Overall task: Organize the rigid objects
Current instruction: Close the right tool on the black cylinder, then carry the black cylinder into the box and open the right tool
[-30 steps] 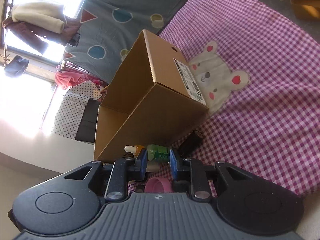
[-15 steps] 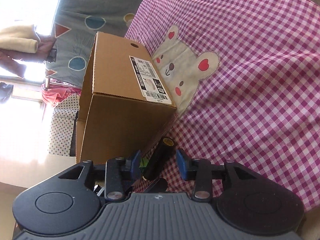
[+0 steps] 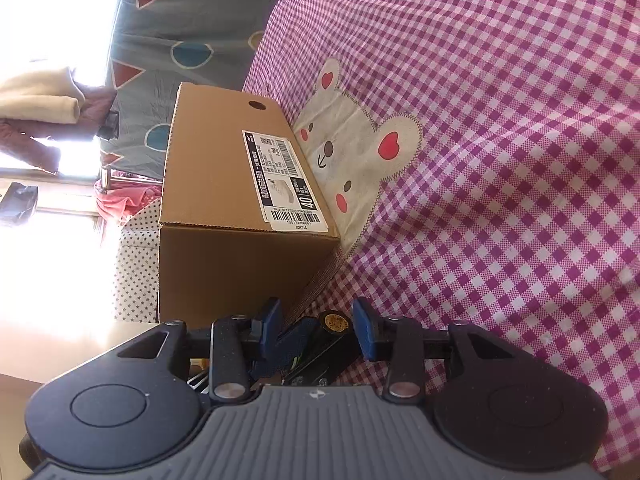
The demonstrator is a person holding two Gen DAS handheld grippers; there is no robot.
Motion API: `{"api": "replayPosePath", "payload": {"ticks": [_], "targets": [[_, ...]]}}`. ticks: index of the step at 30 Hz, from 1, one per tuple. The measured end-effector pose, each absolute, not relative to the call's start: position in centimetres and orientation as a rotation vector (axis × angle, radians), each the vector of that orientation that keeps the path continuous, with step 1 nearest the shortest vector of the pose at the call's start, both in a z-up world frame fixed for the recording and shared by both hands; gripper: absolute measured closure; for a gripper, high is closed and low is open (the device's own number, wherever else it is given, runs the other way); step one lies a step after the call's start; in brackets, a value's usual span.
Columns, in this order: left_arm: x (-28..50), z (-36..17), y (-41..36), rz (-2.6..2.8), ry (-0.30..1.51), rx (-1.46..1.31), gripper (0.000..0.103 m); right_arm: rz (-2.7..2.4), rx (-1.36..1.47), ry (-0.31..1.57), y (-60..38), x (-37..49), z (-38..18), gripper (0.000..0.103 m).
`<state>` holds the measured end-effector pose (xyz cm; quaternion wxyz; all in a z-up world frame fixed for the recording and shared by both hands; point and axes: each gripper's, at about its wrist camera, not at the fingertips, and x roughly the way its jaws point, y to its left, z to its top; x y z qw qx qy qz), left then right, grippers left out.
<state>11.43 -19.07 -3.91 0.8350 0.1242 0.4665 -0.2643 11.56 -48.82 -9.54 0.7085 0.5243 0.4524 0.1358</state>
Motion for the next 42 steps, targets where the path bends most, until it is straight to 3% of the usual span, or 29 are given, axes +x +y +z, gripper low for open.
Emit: {"api": "replayPosePath", "payload": {"ticks": [10, 16, 26, 29, 31, 42], "targets": [[12.3, -3.8, -20.3, -0.647, 1.013, 0.091, 0.080, 0.229, 1.188, 0.908, -52.8, 8.7, -8.1, 0.061], [11.2, -2.7, -19.9, -0.671, 0.984, 0.088, 0.062, 0.209, 1.172, 0.895, -53.7, 7.5, -7.6, 0.061], [9.4, -3.8, -19.6, -0.701, 1.076, 0.139, 0.064, 0.201, 1.093, 0.991, -50.7, 7.6, -8.7, 0.063], [9.4, -3.8, -19.5, -0.705, 1.058, 0.134, 0.065, 0.201, 1.059, 0.989, -49.8, 8.0, -8.4, 0.064], [9.6, -3.8, -19.4, -0.718, 1.055, 0.117, 0.065, 0.204, 1.023, 0.993, -49.1, 8.5, -8.3, 0.071], [10.1, -3.8, -19.3, -0.718, 1.009, 0.106, 0.064, 0.245, 0.842, 0.946, -46.0, 10.4, -7.2, 0.071]]}}
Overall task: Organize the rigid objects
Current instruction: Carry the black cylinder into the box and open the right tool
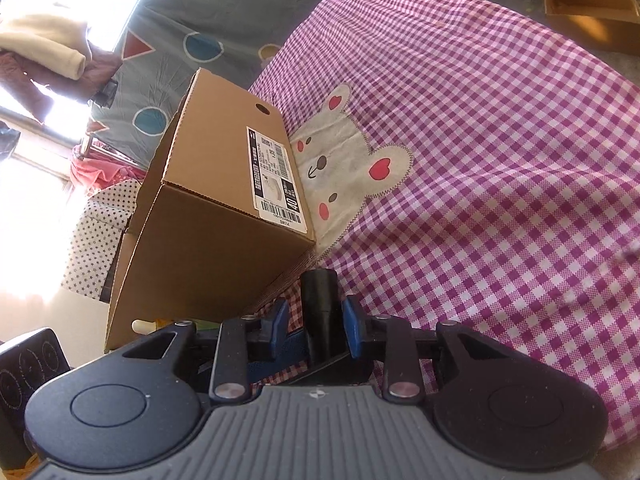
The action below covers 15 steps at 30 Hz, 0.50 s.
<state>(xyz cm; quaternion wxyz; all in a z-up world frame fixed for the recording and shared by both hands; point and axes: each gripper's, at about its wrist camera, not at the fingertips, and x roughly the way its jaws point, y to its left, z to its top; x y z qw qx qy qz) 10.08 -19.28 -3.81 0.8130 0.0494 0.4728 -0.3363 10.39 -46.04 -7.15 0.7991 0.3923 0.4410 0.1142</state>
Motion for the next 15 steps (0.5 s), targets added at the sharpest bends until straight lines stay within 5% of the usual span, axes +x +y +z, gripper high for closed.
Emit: {"api": "replayPosePath", "payload": {"ticks": [15], "targets": [[7.4, -0.3, -17.1, -0.715, 0.894, 0.025, 0.067, 0.250, 0.670, 0.821, -41.9, 7.7, -1.2, 0.074]]}}
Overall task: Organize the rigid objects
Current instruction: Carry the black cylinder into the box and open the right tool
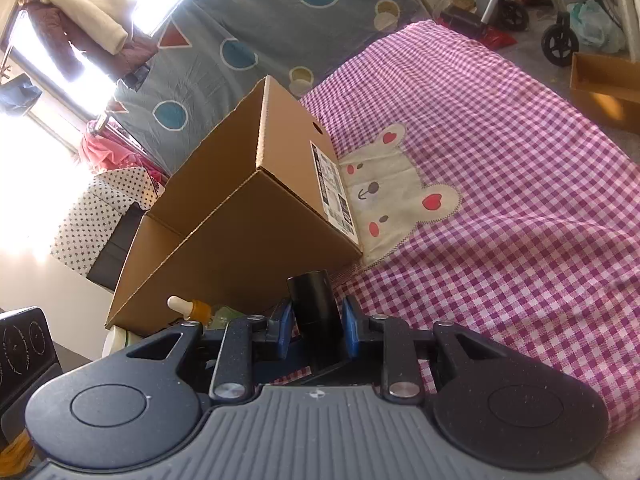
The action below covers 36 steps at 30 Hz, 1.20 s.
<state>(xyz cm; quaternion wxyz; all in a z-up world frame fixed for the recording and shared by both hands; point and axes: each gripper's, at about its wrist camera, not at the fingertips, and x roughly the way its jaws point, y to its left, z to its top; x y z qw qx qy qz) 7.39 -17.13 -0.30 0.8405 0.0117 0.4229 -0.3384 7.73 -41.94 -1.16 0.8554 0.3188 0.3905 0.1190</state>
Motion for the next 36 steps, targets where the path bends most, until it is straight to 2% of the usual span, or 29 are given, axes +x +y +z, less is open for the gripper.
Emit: {"api": "replayPosePath", "payload": {"ticks": [10, 17, 21, 28, 36], "targets": [[6.8, 9.0, -12.7, -0.619, 0.686, -0.011, 0.067, 0.410, 0.469, 0.636, -37.5, 8.8, 9.5, 0.075], [11.8, 13.1, -7.0, -0.509, 0.720, -0.109, 0.067, 0.617, 0.409, 0.677, -32.1, 15.9, 14.1, 0.076], [16.4, 11.5, -4.1, -0.426, 0.823, -0.161, 0.067, 0.682, 0.431, 0.829, -28.3, 22.1, 12.9, 0.076], [23.5, 5.8, -1.3, -0.274, 1.004, -0.158, 0.067, 0.692, 0.478, 1.177, -23.6, 32.5, 5.0, 0.076], [27.2, 2.5, -0.3, -0.162, 1.093, -0.126, 0.067, 0.641, 0.464, 1.388, -20.4, 39.0, -0.9, 0.077]]}}
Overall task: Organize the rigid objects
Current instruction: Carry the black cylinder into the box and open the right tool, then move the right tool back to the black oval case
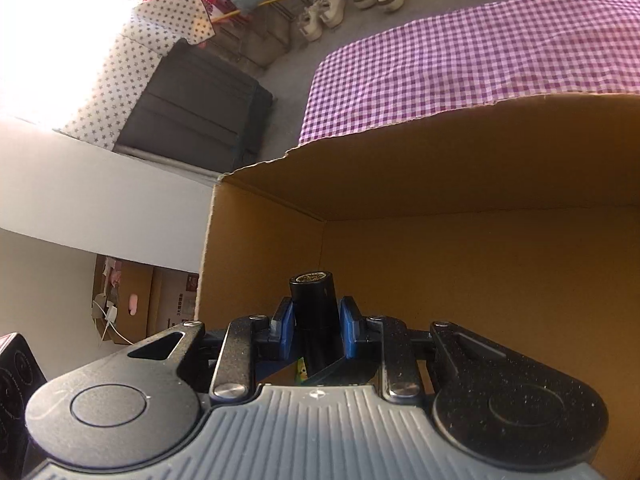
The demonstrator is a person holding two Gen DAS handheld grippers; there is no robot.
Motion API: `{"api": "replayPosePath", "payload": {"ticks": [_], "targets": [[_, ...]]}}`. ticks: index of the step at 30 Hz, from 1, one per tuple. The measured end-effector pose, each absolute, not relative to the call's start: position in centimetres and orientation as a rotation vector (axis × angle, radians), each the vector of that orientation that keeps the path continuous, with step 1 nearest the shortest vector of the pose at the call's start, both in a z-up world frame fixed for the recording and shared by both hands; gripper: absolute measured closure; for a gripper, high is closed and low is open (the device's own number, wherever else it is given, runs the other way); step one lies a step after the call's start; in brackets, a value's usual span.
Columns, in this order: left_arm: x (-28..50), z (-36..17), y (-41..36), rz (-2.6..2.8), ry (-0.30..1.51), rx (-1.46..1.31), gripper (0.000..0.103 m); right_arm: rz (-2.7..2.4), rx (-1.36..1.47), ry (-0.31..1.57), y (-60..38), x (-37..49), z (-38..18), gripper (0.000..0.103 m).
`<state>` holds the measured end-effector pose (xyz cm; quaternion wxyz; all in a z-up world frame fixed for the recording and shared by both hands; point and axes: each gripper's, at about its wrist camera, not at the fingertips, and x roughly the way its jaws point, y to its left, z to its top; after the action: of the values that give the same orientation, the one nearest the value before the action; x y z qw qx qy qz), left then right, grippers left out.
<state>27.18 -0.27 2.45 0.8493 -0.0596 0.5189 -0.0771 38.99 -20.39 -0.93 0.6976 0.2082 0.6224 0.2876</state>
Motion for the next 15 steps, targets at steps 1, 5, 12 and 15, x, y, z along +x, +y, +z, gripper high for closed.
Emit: {"api": "replayPosePath", "payload": {"ticks": [1, 5, 12, 15], "targets": [[27.2, 2.4, -0.4, -0.155, 1.097, -0.117, 0.067, 0.631, 0.448, 1.404, -20.1, 39.6, -1.5, 0.077], [27.1, 3.1, -0.6, -0.140, 1.078, -0.095, 0.066, 0.611, 0.416, 1.439, -19.3, 41.0, -2.4, 0.074], [25.3, 5.6, -0.7, -0.165, 1.014, -0.120, 0.064, 0.632, 0.507, 1.322, -22.7, 40.2, 1.1, 0.060], [23.7, 7.1, -0.8, -0.196, 0.975, -0.139, 0.060, 0.648, 0.549, 1.244, -25.9, 38.5, 4.0, 0.060]]}}
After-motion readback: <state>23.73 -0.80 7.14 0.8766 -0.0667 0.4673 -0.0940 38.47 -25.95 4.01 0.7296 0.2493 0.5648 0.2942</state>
